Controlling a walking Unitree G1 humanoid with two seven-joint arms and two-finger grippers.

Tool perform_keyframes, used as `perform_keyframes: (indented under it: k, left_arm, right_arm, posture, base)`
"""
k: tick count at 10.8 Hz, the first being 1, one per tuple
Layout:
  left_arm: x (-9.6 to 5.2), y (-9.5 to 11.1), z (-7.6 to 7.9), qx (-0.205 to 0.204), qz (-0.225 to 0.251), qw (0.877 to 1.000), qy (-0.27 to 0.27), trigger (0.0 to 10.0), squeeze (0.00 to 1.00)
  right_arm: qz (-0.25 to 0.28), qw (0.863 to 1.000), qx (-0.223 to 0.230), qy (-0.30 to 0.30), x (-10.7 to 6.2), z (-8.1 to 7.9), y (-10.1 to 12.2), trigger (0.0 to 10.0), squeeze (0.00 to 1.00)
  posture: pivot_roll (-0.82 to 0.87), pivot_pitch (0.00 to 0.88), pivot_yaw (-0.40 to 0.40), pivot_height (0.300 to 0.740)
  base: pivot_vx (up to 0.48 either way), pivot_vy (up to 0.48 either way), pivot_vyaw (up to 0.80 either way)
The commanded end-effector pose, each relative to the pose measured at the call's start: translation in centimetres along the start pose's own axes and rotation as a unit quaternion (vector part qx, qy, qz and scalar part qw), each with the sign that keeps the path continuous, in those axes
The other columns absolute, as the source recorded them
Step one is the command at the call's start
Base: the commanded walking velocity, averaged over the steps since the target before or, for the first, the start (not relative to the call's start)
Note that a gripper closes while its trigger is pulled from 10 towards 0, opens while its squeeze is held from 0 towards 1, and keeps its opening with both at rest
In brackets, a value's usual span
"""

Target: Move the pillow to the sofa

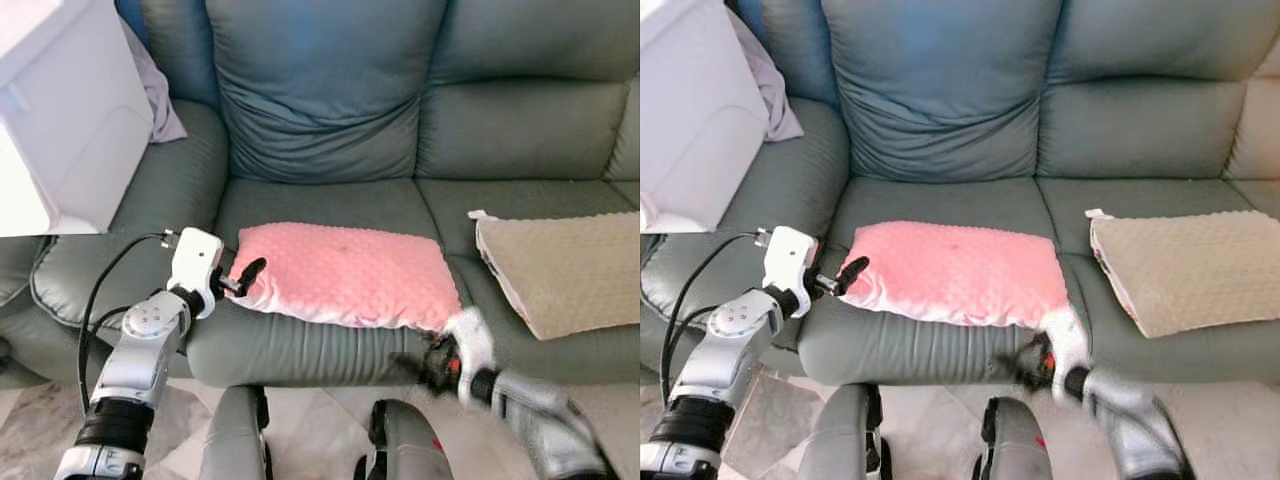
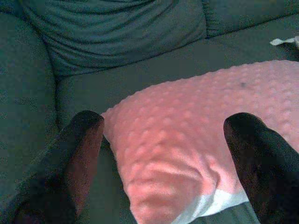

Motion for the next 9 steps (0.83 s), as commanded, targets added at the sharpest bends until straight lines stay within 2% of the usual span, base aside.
perform_keyframes:
  k: [1, 2, 3, 4, 5, 6, 7, 8, 9]
  left_arm:
    - [-0.2, 0.0, -0.4, 0.010, -0.002, 1.000, 0.000, 10.0, 0.00]
    - [-0.6, -0.1, -1.1, 0.005, 0.000, 1.000, 0.012, 10.0, 0.00]
    - [-0.8, 0.1, -1.4, 0.003, 0.004, 1.000, 0.019, 10.0, 0.00]
    - [-0.9, 0.1, -1.5, 0.003, 0.004, 1.000, 0.021, 10.0, 0.00]
    - [-0.9, -0.1, -1.3, 0.003, 0.001, 1.000, 0.021, 10.0, 0.00]
    - [-0.9, -0.2, -1.3, 0.001, 0.000, 1.000, 0.019, 10.0, 0.00]
    - [-0.8, -0.1, -1.0, -0.007, 0.006, 1.000, 0.016, 10.0, 0.00]
    - [-0.8, -0.3, -0.7, -0.006, 0.004, 1.000, 0.014, 10.0, 0.00]
    - [-0.7, -0.4, -0.4, -0.009, 0.004, 1.000, 0.013, 10.0, 0.00]
  right_arm:
    - [0.013, 1.000, -0.015, -0.015, -0.1, 0.8, 0.8, 10.0, 1.00]
    - [0.071, 0.997, -0.033, -0.019, 0.4, 0.6, 3.4, 10.0, 1.00]
    - [0.100, 0.993, -0.048, -0.032, 0.7, 0.4, 4.7, 10.0, 1.00]
    - [0.093, 0.993, -0.059, -0.049, 0.9, 0.5, 4.6, 10.0, 1.00]
    - [0.115, 0.991, -0.051, -0.047, 0.9, 0.3, 4.8, 10.0, 1.00]
    - [0.150, 0.985, -0.062, -0.062, 0.5, 0.0, 5.6, 10.0, 0.60]
    - [0.179, 0.978, -0.071, -0.082, 0.0, -0.1, 6.5, 10.0, 0.00]
    - [0.186, 0.978, -0.045, -0.079, 0.0, -0.8, 6.4, 10.0, 0.00]
    - [0.196, 0.976, -0.064, -0.076, -0.1, -1.6, 6.5, 10.0, 0.00]
  posture:
    - [0.00, 0.000, 0.009, 0.630]
    - [0.02, 0.000, 0.002, 0.630]
    - [0.02, 0.000, -0.001, 0.630]
    - [0.03, 0.000, -0.001, 0.630]
    - [0.02, 0.000, 0.003, 0.630]
    - [0.02, 0.000, 0.008, 0.630]
    - [0.01, 0.000, 0.011, 0.630]
    - [0.01, 0.000, 0.013, 0.630]
    - [0.00, 0.000, 0.014, 0.630]
  base:
    - [0.000, 0.000, 0.00]
    - [0.000, 0.000, 0.00]
    - [0.000, 0.000, 0.00]
    - [0.000, 0.000, 0.00]
    - [0.000, 0.000, 0.00]
    - [0.000, 0.000, 0.00]
    - [0.000, 0.000, 0.00]
    - [0.000, 0.000, 0.00]
    - [0.000, 0.000, 0.00]
Point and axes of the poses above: a point about 5 cm out from each wrist's last joint towards the gripper, its own x axis pointing out of the wrist towards the gripper, its own y axis along the axis of the wrist's last joint, z = x × y, the point moved 4 cm from there along x, pointing out of the wrist towards the gripper, and after that the axes turned 1 degree about x, right-handed, at the moved point
